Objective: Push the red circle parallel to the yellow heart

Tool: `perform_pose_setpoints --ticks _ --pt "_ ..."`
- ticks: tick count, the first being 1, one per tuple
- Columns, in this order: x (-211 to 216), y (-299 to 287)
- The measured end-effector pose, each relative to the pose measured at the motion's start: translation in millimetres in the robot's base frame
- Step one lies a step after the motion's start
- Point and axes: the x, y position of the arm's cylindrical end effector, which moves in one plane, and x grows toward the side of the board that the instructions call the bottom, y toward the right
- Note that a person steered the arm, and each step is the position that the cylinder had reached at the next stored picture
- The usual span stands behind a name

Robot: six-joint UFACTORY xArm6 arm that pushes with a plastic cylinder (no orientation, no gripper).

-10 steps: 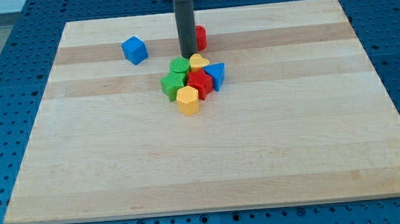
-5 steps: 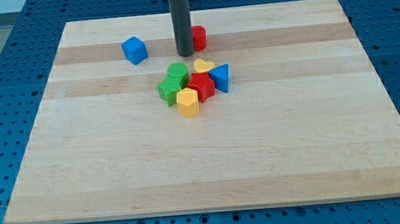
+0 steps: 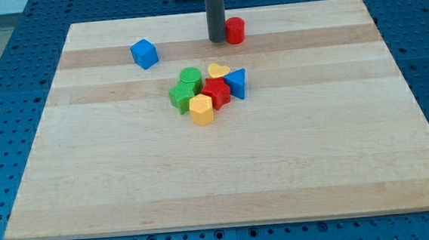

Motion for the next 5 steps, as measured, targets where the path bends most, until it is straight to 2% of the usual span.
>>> perform_pose_setpoints --ticks 1,2,4,5 --pt "20.0 9.4" --pt "21.8 31.0" --pt "-13.8 35.8" --pt "-11.7 33.4"
